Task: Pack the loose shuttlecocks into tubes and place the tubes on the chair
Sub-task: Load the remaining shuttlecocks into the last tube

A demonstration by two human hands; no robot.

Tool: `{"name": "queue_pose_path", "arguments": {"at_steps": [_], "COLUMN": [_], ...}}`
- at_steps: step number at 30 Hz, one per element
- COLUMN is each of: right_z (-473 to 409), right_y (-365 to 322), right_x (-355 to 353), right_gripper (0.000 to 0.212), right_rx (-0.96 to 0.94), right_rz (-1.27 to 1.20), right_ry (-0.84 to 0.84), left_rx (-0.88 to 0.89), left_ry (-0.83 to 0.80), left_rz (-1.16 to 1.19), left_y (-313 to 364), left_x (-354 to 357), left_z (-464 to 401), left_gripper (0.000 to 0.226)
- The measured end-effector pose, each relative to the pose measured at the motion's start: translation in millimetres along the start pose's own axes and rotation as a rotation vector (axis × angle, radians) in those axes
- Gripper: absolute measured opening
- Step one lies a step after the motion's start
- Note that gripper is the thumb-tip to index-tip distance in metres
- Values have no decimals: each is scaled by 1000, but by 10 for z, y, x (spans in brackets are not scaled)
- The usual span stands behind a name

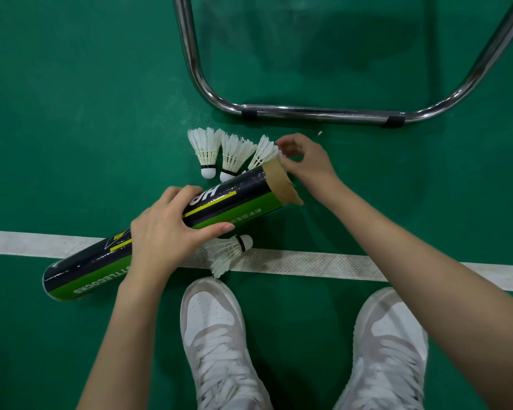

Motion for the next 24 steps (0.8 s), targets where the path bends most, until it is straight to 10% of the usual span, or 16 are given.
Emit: {"name": "queue_pose_path", "arguments": {"at_steps": [24], "right_z": [782], "right_y": [236], "right_x": [-822], "right_gripper": [28], "right_rx": [52], "right_rz": [-231], "right_ry": [227], "left_rx": [-37], "left_ry": [-41], "left_rz": [27], "left_y": [115], "left_x": [53], "left_z": [6], "left_gripper": [71]}}
Point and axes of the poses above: each hand's wrist, its own z-axis away from the middle knuckle, its own x-axis out of the palm, y = z × x, the point moved 10 cm from there along -z, towards the middle knuckle, and after that the axes turned 14 degrees about z, right-handed, at the moved point
